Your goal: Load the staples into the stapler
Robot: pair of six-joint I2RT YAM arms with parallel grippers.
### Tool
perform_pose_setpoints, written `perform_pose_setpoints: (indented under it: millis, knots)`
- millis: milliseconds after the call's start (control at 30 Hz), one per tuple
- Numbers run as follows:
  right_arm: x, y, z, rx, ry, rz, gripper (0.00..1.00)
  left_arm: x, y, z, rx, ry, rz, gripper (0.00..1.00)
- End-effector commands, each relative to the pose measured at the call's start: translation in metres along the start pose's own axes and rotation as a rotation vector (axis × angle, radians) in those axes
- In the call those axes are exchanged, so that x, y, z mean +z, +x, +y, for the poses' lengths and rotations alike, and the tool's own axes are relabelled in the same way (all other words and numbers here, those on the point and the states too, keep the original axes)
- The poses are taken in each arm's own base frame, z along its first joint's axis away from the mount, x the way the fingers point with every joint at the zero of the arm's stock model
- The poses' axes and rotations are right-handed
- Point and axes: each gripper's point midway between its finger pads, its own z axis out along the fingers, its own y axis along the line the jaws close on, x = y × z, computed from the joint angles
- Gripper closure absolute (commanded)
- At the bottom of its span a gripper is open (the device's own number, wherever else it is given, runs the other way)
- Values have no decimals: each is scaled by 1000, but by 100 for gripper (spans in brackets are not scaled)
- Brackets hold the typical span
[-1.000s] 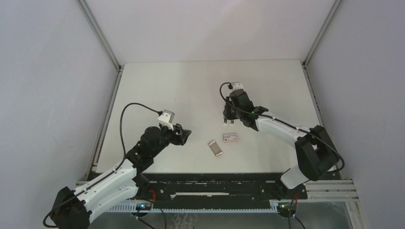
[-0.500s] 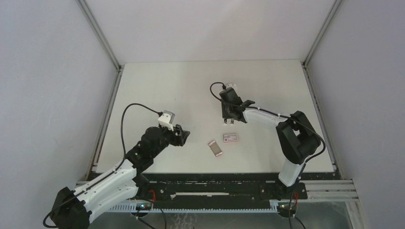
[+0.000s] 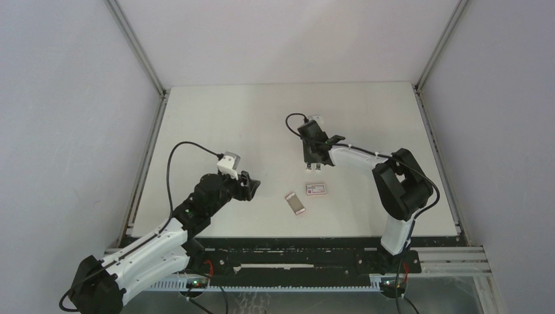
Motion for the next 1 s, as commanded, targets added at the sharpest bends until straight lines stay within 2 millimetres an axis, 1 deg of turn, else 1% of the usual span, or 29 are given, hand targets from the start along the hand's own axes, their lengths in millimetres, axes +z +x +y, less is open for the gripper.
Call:
perform_pose_setpoints:
  millis: [0, 100, 133, 167, 633, 967]
  knots:
    - [-1, -12, 7, 25, 5, -26, 89, 1, -3, 2, 21, -6, -15, 36]
    - [0, -9, 8, 22, 7, -17, 89, 1, -3, 2, 21, -5, -14, 36]
    - [-1, -16, 10, 28, 0, -31, 89, 1, -3, 2, 20, -6, -15, 36]
    - [-1, -17, 11, 30, -1, -31, 89, 1, -3, 2, 21, -5, -15, 36]
    - [-4, -19, 15, 39, -11, -27, 89, 2, -2, 2, 21, -8, -7, 36]
    - [0, -10, 13, 54, 7, 4, 89, 2, -1, 2, 21, -8, -5, 36]
